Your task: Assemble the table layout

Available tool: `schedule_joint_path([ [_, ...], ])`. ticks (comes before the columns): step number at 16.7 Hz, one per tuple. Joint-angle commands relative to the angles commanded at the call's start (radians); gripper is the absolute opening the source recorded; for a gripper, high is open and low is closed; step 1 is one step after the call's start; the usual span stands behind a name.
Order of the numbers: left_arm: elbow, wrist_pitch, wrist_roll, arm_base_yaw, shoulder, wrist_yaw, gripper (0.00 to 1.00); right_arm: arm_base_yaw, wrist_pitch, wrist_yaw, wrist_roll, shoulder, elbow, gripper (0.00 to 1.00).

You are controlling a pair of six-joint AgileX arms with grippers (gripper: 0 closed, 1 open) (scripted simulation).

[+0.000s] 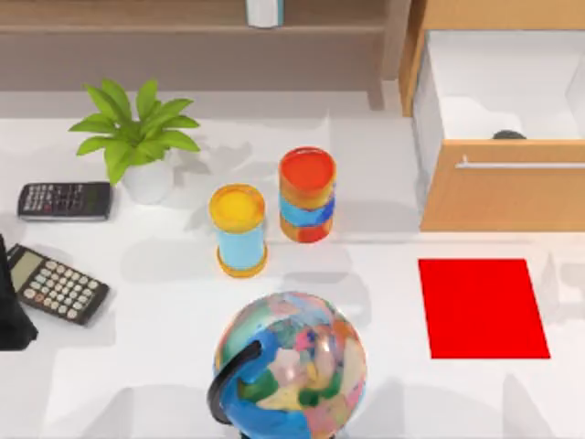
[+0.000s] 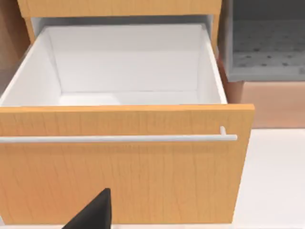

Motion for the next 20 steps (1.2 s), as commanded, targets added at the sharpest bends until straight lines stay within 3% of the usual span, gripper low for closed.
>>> schedule_joint_path([
  [10,0.0,0.0,0.0,0.0,0.0,0.0,1.0,0.084,-0.517,0.017,0.105,1.105,0.914,1.0],
  [15,0.0,0.0,0.0,0.0,0.0,0.0,1.0,0.109,-0.736,0.03,0.179,1.553,1.363,1.0],
  [20,0.0,0.0,0.0,0.0,0.0,0.0,1.0,0.123,-0.905,0.027,0.235,1.907,1.674,1.0],
])
